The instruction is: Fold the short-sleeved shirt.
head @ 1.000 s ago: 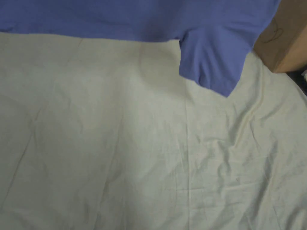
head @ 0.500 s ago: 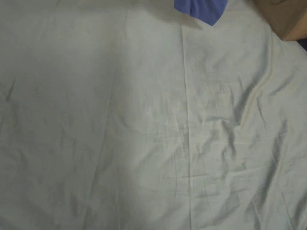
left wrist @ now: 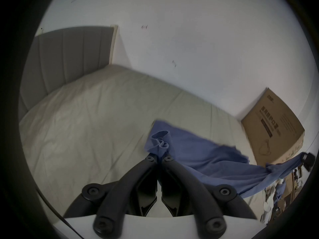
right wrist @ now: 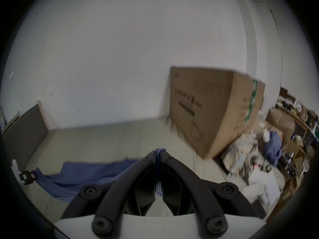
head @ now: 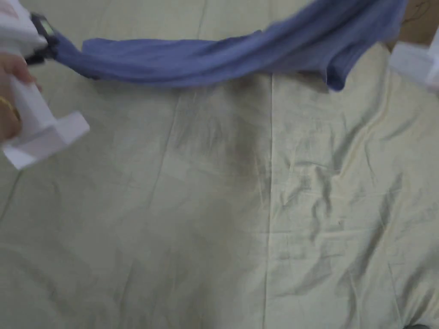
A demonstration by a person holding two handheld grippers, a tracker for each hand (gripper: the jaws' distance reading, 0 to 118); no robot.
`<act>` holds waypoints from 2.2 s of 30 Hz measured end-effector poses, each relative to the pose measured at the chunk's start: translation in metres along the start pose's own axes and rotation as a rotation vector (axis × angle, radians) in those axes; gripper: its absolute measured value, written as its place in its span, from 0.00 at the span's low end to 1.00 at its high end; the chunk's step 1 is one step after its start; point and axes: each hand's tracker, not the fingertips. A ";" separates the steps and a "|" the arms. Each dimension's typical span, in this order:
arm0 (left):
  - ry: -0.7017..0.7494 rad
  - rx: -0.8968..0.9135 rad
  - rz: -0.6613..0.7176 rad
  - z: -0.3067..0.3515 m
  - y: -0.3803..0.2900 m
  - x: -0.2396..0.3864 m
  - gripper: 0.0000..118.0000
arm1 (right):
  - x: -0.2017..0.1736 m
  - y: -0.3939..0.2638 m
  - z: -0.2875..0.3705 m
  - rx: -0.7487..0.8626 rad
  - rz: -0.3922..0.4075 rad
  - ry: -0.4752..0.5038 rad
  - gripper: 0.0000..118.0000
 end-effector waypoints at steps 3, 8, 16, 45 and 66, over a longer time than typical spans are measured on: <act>0.006 -0.043 0.019 0.017 -0.047 -0.029 0.00 | 0.020 -0.068 0.031 -0.081 -0.017 0.034 0.02; 0.018 -0.128 0.048 0.056 -0.122 -0.073 0.00 | 0.047 -0.170 0.071 -0.239 0.039 0.116 0.02; 0.048 -0.198 0.141 0.111 -0.193 -0.130 0.00 | 0.100 -0.260 0.130 -0.335 0.094 0.111 0.02; 0.165 0.405 -0.260 0.303 -0.189 -0.101 0.97 | 0.110 -0.218 0.266 0.072 0.076 0.176 0.91; -0.037 0.460 -0.434 0.320 -0.253 -0.050 0.00 | 0.055 -0.254 0.290 0.249 0.092 0.228 0.00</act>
